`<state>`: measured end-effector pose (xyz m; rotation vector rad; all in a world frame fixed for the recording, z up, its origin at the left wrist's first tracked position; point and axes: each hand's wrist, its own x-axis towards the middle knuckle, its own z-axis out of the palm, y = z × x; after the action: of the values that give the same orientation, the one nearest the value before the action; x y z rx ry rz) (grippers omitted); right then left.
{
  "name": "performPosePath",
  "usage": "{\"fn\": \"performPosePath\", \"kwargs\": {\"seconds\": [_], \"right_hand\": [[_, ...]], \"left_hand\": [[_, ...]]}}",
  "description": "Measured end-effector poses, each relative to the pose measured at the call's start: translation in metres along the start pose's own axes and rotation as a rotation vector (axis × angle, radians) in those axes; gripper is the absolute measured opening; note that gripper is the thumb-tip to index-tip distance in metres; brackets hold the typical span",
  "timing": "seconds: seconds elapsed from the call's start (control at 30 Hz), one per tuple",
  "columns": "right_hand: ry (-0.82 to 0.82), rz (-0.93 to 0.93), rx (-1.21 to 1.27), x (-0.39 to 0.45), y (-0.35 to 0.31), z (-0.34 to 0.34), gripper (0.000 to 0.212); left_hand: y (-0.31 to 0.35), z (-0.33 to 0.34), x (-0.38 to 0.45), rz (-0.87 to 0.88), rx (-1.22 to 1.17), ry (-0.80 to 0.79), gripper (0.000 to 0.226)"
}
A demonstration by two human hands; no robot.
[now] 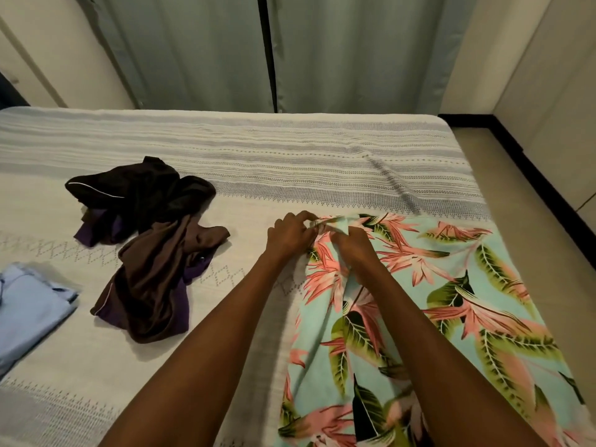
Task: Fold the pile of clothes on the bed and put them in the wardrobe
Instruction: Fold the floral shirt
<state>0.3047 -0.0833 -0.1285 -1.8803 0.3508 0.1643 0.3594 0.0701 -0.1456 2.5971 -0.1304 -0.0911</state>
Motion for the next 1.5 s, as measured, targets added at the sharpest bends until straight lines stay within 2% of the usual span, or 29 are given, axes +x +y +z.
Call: {"fn": "performPosePath", "kwargs": {"seconds": [0.1,0.27,0.37,0.5,0.57,0.67,0.8,0.83,0.93,0.97,1.1,1.2,1.3,1.37,1.5], "right_hand": [[-0.028,-0.091,-0.047,0.001,-0.003,-0.009,0.02],[-0.068,-0.084,-0.192,0.015,-0.003,-0.011,0.021],[-0.016,-0.059,-0.325,0.023,-0.002,-0.009,0.034],[0.043,-0.041,-0.501,0.015,0.001,-0.011,0.059],[0.069,-0.068,-0.511,0.009,0.005,-0.014,0.062],[0.076,-0.058,-0.484,0.003,0.006,-0.02,0.061],[-0.004,0.039,-0.47,-0.012,0.013,-0.033,0.074],[-0.033,0.063,-0.449,-0.019,0.016,-0.036,0.068],[-0.138,0.102,-0.357,-0.055,0.027,-0.042,0.031],[-0.162,0.12,-0.343,-0.066,0.03,-0.042,0.028],[-0.202,0.191,-0.396,-0.127,0.041,-0.043,0.033],[-0.24,0.193,-0.487,-0.164,0.046,-0.038,0.042],[-0.15,0.202,-0.508,-0.192,0.041,-0.038,0.055],[-0.075,0.178,-0.587,-0.207,0.039,-0.04,0.049],[-0.022,0.142,-0.727,-0.218,0.048,-0.042,0.044]], "left_hand": [[0.01,0.002,0.009,0.084,0.038,-0.058,0.034],[0.014,-0.012,0.03,0.149,0.291,-0.086,0.04],[0.016,-0.026,0.04,0.189,0.394,-0.008,0.047],[0.02,-0.014,0.034,0.122,0.375,0.157,0.045],[0.019,-0.001,0.02,0.098,0.36,0.234,0.046],[0.018,0.007,-0.009,0.091,0.231,0.303,0.034],[0.02,0.007,-0.054,-0.054,0.176,0.212,0.039],[0.021,0.006,-0.066,-0.1,0.174,0.183,0.045],[0.02,0.001,-0.114,-0.133,0.11,0.091,0.059],[0.02,0.001,-0.13,-0.116,0.086,0.063,0.063],[0.019,0.002,-0.198,-0.079,0.037,-0.047,0.06],[0.016,0.001,-0.236,-0.136,-0.05,-0.122,0.055],[0.018,0.0,-0.259,-0.208,-0.085,-0.068,0.043],[0.023,-0.001,-0.265,-0.264,-0.112,-0.021,0.04],[0.028,-0.005,-0.262,-0.341,-0.15,-0.05,0.047]]}}
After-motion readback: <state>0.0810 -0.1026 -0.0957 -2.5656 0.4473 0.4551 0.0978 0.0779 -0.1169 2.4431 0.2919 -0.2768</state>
